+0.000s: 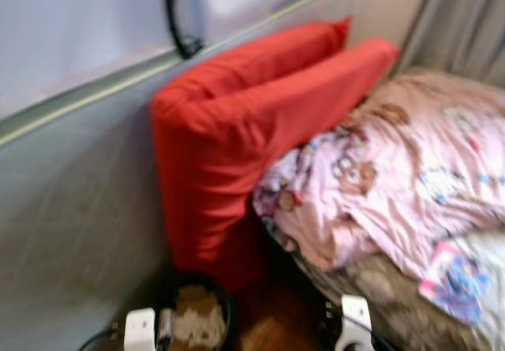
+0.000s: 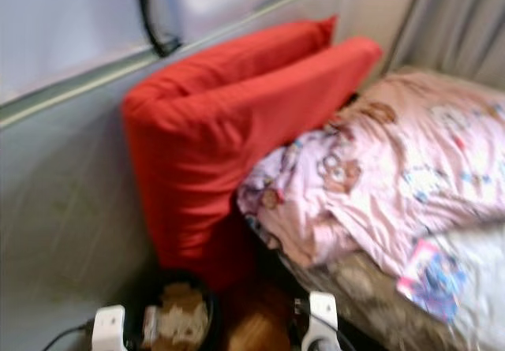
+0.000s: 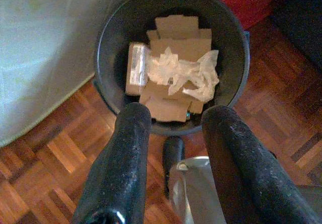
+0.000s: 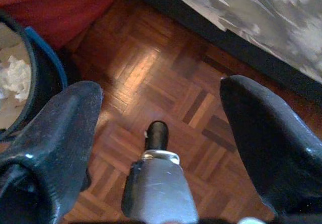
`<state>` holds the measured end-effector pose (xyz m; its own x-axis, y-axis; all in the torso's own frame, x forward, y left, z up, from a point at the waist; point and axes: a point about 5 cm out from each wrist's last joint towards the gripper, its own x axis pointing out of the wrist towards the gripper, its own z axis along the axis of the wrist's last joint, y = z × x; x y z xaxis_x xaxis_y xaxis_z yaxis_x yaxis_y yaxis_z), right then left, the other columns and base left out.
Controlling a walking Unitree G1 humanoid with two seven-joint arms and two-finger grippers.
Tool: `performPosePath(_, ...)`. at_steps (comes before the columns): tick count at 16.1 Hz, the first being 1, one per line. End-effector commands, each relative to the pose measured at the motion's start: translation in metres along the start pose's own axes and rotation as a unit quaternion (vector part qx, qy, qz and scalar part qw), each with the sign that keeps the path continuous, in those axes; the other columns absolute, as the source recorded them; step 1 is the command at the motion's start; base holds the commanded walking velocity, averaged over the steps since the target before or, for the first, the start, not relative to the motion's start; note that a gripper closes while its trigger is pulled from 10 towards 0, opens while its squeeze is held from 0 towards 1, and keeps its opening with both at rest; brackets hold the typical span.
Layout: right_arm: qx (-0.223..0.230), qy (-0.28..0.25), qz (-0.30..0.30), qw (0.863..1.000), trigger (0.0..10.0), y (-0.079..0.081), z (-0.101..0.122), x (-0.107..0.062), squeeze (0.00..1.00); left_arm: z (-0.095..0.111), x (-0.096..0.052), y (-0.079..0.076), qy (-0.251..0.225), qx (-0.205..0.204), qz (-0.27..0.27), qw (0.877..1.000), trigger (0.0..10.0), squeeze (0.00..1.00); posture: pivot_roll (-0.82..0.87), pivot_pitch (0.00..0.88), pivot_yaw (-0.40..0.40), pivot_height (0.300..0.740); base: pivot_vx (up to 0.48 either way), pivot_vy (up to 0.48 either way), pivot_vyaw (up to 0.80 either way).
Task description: Clean up the room
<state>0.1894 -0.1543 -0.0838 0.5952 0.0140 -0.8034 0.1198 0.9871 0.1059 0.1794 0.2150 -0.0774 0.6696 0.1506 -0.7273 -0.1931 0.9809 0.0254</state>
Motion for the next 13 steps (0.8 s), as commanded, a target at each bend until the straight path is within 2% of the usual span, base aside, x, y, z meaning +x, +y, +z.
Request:
performPosePath(1, 0.009, -0.001, -0.007, 1.0, 10.0, -0.0018, 0.0, -0.0001, 0.0, 0.002, 0.0008, -0.0031, -0.002, 0.008, -0.006, 1.0, 10.0, 0.0, 0.08, 0.032, -0.019, 0.74, 0.0, -0.24, -0.75)
performPosePath(2, 0.008, 0.0, -0.006, 1.0, 10.0, -0.002, -0.0002, -0.0002, 0.0, 0.0028, 0.0011, -0.0053, -0.003, 0.009, -0.007, 1.0, 10.0, 0.0, 0.08, 0.031, -0.023, 0.74, 0.0, -0.244, -0.74)
performPosePath(11, 0.003, -0.005, -0.005, 1.0, 10.0, -0.0044, -0.0001, -0.0006, 0.0, 0.0, 0.0003, -0.0098, -0.003, 0.006, -0.011, 1.0, 10.0, 0.0, 0.07, 0.013, -0.028, 0.74, 0.0, -0.256, 0.0)
performPosePath(13, 0.006, -0.002, -0.004, 1.0, 10.0, -0.004, -0.0013, -0.0007, 0.0, -0.0006, 0.0, -0.009, -0.003, 0.006, -0.011, 1.0, 10.0, 0.0, 0.06, 0.0, -0.023, 0.74, 0.0, -0.261, -0.56)
